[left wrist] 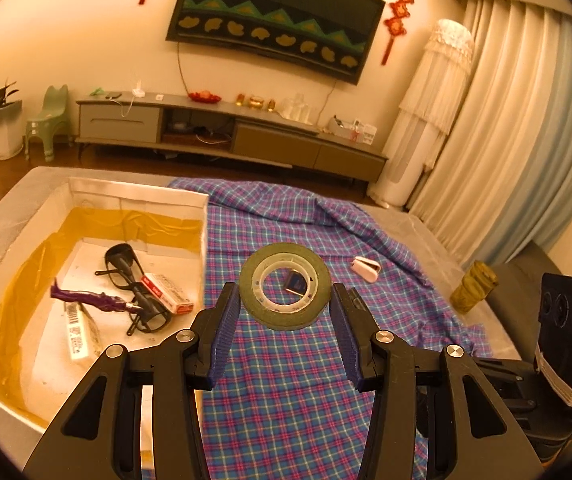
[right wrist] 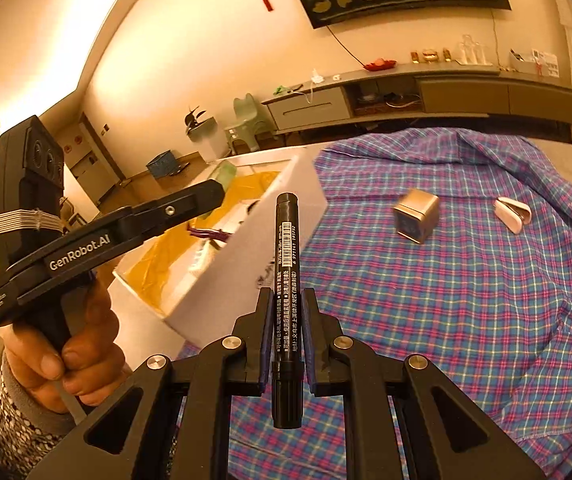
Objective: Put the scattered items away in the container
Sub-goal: 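Carry the green tape roll with the left tool while the right tool carries the marker over the container, then open both tools to drop the tape roll and marker into the container, then move both tools to the cloth, grasp gold tin with left while right grasps white stapler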
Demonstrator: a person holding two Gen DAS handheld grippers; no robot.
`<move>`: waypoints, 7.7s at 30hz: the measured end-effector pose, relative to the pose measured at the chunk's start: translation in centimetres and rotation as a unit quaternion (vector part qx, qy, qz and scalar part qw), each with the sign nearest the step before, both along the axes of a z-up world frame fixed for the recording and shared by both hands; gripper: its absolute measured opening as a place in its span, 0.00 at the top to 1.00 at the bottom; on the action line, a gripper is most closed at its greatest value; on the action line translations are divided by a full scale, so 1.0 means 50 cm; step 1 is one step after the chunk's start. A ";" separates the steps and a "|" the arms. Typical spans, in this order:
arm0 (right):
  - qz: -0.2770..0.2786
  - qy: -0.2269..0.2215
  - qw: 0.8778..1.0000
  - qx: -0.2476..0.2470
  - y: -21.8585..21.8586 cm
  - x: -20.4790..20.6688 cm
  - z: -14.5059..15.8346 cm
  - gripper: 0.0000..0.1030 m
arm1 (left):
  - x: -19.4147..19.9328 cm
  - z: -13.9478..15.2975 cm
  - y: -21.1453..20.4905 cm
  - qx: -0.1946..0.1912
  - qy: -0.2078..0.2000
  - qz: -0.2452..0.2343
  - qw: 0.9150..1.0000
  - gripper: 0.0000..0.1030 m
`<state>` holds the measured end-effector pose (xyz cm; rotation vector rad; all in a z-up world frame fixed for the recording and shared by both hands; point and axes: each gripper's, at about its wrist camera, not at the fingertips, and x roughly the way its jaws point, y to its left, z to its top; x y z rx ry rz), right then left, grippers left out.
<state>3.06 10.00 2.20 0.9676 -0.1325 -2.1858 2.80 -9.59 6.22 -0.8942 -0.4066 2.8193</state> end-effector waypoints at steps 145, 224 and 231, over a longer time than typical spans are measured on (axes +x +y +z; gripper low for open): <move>0.197 0.072 0.914 0.347 -0.564 -0.346 -0.108 0.78 | -0.072 -0.191 -0.183 0.073 -0.205 0.042 0.975 0.50; -0.113 0.011 0.980 0.163 0.196 -0.470 -0.122 0.42 | -0.245 -0.143 0.221 -0.059 -0.090 -0.072 0.992 0.48; -0.085 0.029 0.974 0.210 0.190 -0.523 -0.165 0.31 | -0.329 -0.195 0.230 -0.073 -0.108 -0.044 0.991 0.48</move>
